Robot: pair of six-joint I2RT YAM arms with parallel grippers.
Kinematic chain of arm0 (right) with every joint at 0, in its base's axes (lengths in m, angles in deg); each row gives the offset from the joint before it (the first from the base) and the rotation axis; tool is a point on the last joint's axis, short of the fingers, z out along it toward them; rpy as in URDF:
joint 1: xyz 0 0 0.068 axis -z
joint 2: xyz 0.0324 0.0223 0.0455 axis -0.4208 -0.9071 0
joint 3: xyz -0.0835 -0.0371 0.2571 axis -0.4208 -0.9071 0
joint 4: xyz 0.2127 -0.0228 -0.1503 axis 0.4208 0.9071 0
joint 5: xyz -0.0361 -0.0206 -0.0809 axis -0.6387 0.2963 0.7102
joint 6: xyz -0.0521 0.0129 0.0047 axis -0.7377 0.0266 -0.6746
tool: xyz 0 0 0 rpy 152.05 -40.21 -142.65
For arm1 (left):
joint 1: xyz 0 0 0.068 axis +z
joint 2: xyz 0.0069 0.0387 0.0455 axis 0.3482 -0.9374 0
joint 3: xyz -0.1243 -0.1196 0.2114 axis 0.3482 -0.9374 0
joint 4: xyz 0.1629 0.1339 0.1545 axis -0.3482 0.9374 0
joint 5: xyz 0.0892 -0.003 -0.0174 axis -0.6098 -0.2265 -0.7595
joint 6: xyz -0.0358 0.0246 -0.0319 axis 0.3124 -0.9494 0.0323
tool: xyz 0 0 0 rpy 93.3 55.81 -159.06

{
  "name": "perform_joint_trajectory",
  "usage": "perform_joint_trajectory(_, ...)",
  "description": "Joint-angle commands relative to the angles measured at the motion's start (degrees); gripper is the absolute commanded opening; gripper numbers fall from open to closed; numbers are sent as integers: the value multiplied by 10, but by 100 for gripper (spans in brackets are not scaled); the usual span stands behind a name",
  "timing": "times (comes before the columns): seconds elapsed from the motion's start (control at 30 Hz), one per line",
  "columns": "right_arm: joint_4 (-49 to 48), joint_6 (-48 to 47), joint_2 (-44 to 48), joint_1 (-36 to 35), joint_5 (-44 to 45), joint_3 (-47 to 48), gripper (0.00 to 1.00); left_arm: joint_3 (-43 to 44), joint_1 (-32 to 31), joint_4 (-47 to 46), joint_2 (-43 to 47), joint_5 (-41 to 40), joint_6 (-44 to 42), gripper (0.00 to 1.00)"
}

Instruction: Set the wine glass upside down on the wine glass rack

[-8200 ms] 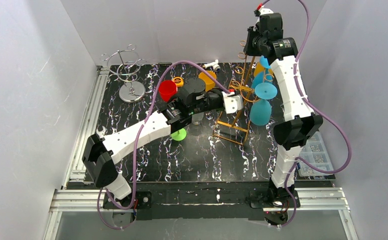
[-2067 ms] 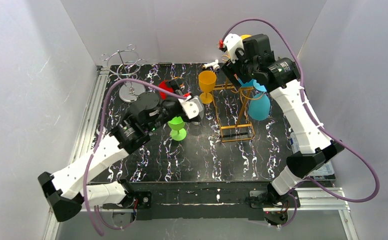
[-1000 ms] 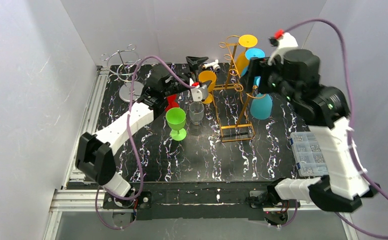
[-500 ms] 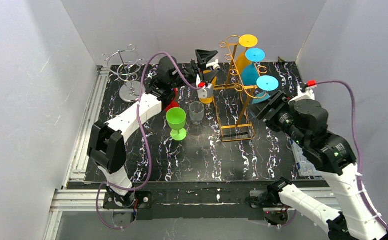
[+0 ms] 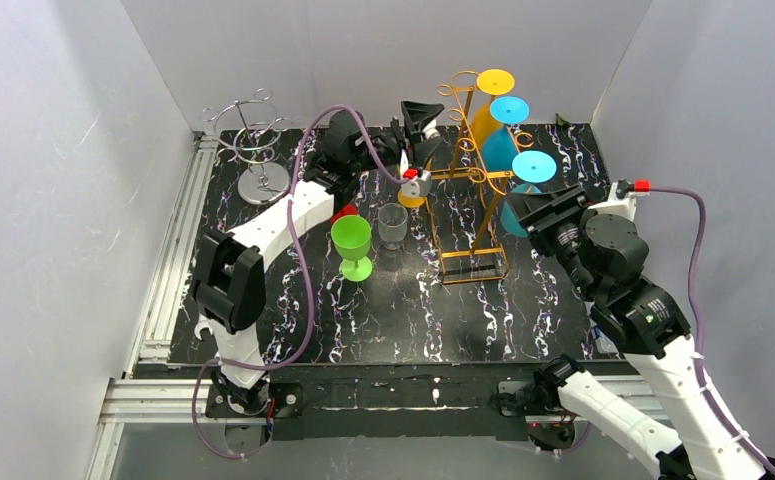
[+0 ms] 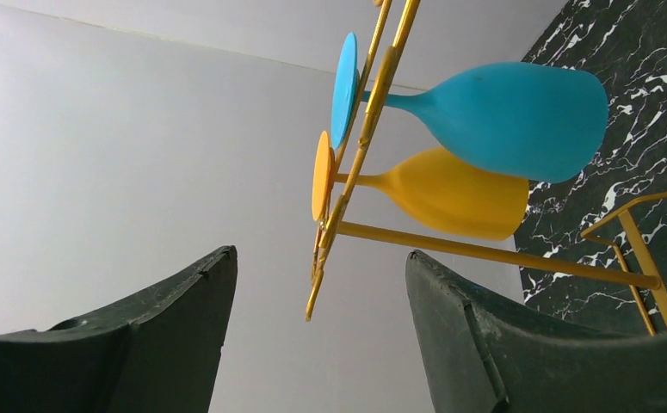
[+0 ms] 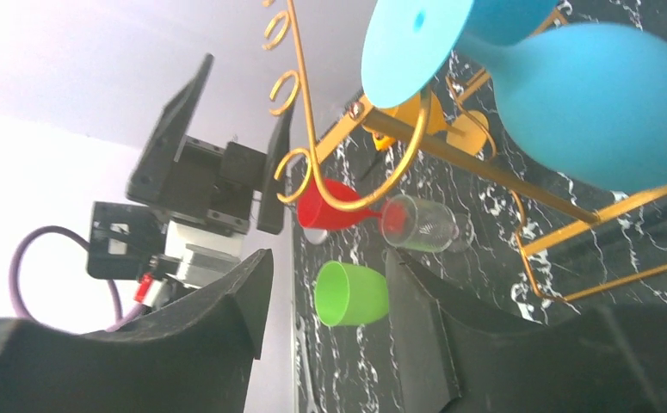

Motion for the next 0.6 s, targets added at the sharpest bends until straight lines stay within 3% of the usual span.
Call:
perform_joint_trajectory(0.0, -72, 30, 12, -2, 60, -14, 59, 48, -3, -9, -12, 16, -15, 67)
perform_joint_trajectory(0.13, -102, 41, 13, -2, 72, -30, 58, 67, -6, -9, -25, 23, -16, 58)
perform_joint_trajectory(0.37, -115, 48, -11, -1, 90, -25, 59, 79, -14, -10, -39, 36, -28, 53)
perform_joint_trajectory(0.57, -125, 76, -9, -1, 98, -47, 59, 95, -17, -9, -57, 39, -38, 38)
